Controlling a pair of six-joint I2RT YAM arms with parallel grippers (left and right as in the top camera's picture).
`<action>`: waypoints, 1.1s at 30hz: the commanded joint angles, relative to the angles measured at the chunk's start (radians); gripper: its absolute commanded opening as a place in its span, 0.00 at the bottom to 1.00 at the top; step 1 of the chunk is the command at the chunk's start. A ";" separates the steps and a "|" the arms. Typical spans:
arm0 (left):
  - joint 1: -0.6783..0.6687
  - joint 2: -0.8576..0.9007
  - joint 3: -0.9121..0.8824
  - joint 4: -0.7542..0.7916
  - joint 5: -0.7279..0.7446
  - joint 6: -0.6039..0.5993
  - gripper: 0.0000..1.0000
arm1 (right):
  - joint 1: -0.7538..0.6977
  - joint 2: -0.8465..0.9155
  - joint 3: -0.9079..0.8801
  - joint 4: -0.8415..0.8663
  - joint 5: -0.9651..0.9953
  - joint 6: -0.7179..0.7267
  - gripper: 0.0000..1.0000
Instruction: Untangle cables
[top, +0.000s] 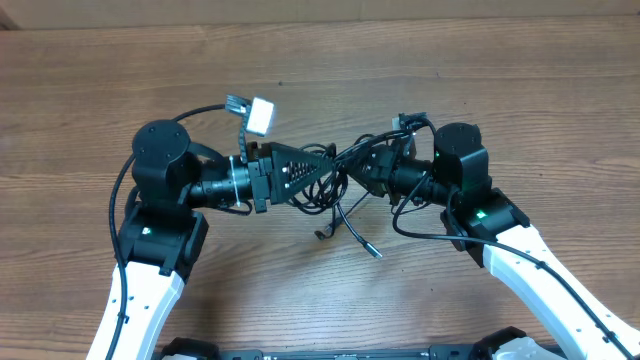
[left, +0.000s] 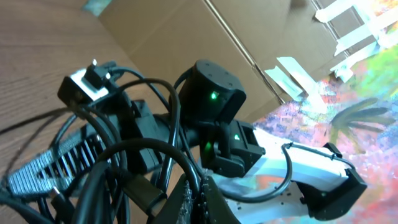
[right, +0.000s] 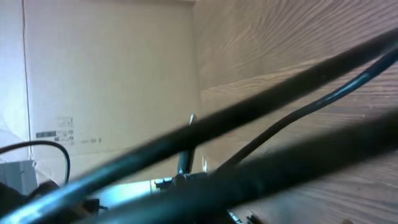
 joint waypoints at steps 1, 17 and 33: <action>-0.007 -0.017 0.020 -0.028 0.114 0.081 0.04 | -0.023 -0.002 0.013 0.006 0.041 -0.008 0.04; -0.006 -0.017 0.020 -0.032 0.296 0.096 0.04 | -0.228 -0.002 0.013 -0.245 0.204 -0.171 0.04; -0.006 -0.017 0.020 -0.032 0.297 0.095 0.04 | -0.245 -0.002 0.013 -0.417 0.468 -0.278 0.04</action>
